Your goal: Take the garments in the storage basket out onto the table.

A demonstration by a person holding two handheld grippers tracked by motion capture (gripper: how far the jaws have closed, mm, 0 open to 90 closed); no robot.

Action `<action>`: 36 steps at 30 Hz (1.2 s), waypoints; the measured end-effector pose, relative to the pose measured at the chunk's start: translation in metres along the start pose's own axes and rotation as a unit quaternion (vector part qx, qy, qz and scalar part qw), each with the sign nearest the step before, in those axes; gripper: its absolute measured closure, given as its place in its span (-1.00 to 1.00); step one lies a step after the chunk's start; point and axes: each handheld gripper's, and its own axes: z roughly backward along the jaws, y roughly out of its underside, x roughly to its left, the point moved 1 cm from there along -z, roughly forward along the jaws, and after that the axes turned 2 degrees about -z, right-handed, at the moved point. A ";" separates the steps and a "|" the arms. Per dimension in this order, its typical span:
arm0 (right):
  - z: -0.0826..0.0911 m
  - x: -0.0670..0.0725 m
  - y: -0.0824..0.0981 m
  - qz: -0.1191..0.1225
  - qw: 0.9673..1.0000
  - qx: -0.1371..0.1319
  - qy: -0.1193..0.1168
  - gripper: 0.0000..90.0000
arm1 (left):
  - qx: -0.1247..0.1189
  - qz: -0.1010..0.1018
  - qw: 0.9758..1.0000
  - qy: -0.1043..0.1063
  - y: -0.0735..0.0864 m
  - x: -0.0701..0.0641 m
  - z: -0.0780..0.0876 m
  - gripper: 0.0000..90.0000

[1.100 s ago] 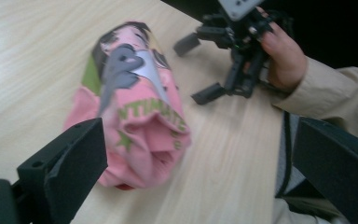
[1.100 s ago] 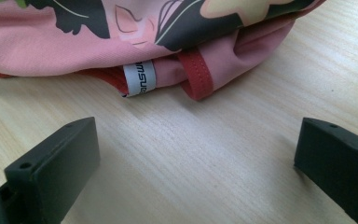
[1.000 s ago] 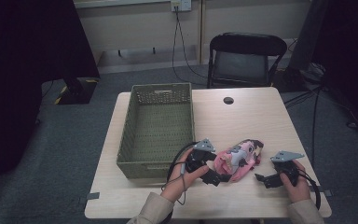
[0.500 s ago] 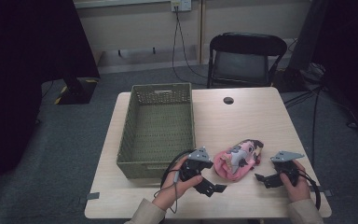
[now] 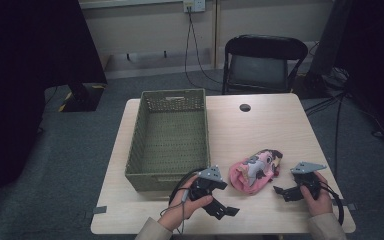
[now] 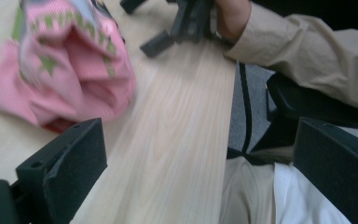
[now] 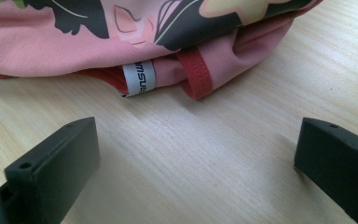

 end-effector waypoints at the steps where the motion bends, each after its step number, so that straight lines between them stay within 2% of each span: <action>1: 0.000 0.000 0.000 0.000 1.000 0.000 0.000 -1.00 | 0.000 0.005 1.000 0.001 0.003 0.000 0.000 -0.93; 4: 0.000 0.000 0.000 -0.001 1.000 0.000 0.001 -1.00 | 0.000 0.013 1.000 0.006 0.008 0.003 0.005 -0.93; 9: 0.000 0.000 0.000 -0.001 1.000 0.000 0.001 -1.00 | -0.007 0.023 1.000 -0.008 0.015 0.007 0.016 -0.93; 21: 0.000 0.000 0.000 -0.002 1.000 0.000 0.002 -1.00 | -0.002 0.021 1.000 -0.005 0.028 0.011 0.035 -0.93; 30: 0.000 0.001 0.000 -0.004 1.000 0.000 0.004 -1.00 | -0.008 0.038 0.999 -0.028 0.050 0.016 0.061 -0.93; 36: 0.000 0.001 0.000 -0.004 1.000 0.000 0.005 -1.00 | -0.014 0.044 0.998 -0.036 0.057 0.018 0.070 -0.93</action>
